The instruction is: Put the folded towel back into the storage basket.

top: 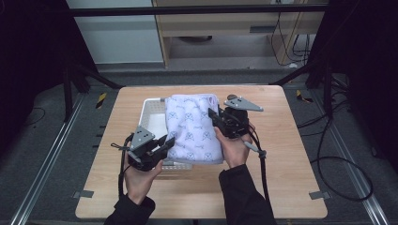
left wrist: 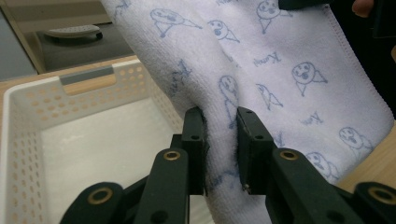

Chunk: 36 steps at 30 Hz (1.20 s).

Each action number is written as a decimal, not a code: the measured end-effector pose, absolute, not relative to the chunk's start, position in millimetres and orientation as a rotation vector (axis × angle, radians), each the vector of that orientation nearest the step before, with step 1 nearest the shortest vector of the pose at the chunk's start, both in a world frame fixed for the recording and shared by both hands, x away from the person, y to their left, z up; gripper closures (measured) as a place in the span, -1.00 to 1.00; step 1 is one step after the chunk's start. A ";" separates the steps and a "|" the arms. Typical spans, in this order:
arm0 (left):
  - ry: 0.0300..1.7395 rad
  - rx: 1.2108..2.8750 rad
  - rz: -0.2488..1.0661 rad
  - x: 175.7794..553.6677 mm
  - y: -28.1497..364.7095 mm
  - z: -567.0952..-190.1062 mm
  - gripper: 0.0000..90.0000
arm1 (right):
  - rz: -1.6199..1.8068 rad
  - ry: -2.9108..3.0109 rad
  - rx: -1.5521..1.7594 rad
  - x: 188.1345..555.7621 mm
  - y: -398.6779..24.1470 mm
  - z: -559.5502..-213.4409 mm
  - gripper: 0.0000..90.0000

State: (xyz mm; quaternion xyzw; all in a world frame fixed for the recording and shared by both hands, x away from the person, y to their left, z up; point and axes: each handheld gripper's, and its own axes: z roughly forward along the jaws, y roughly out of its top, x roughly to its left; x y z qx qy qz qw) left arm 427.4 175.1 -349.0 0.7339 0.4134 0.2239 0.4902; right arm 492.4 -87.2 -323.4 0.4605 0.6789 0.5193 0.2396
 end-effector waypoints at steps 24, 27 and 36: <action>1.112 1.742 0.575 438.2 225.6 -362.1 0.65 | 1.430 1.907 1.215 515.1 -28.3 -331.7 0.64; 1.117 1.740 0.581 439.2 227.5 -362.1 0.65 | 1.432 1.907 1.214 517.4 -25.7 -332.8 0.64; 1.156 1.721 0.584 447.1 242.9 -362.8 0.65 | 1.430 1.913 1.203 526.2 -10.0 -334.8 0.64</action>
